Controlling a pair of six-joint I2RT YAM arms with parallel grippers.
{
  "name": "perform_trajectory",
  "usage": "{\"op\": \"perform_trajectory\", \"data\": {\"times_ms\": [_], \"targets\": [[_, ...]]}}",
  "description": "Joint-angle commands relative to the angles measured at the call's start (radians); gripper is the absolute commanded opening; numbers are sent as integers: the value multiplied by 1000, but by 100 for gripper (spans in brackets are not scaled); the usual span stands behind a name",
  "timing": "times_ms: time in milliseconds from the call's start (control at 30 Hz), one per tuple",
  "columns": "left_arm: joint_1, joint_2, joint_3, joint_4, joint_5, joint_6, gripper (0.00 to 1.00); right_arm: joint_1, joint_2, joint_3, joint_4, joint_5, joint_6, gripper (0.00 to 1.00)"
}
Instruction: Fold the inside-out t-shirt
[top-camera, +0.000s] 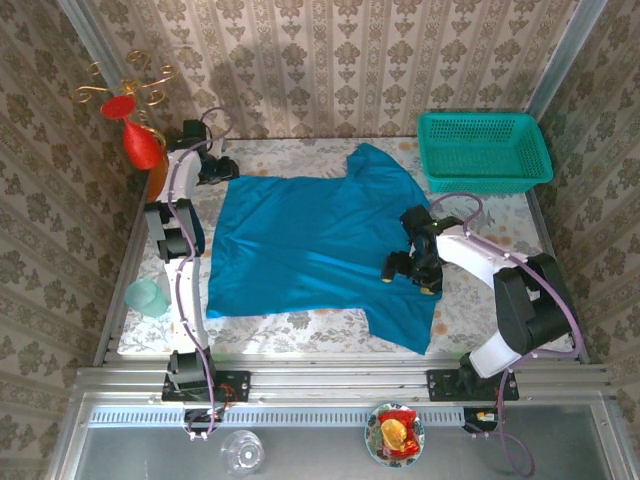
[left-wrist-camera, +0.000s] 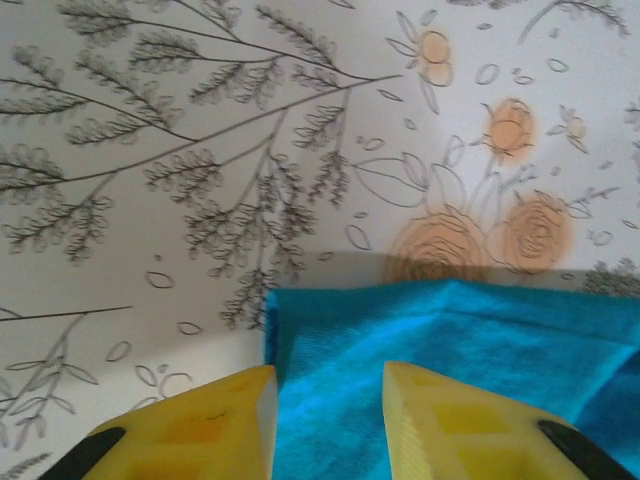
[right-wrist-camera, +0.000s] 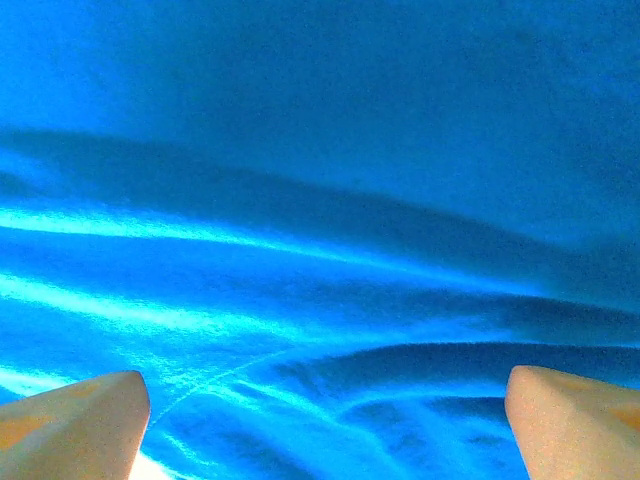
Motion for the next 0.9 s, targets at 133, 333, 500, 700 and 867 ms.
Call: {"op": "perform_trajectory", "data": {"times_ms": [133, 333, 500, 700, 867], "targets": [[-1, 12, -11, 38, -71, -3, 41, 8, -45, -55, -14, 28, 50, 93], [0, 59, 77, -12, -25, 11, 34, 7, -76, -104, -12, 33, 83, 93], [3, 62, 76, -6, 2, 15, 24, 4, -105, -147, 13, 39, 126, 94], [19, 74, 75, -2, 71, 15, 23, -3, -88, -160, 46, 39, 145, 94], [25, 72, 63, 14, 65, 8, 7, -9, -76, -181, 66, 52, 175, 94]]}}
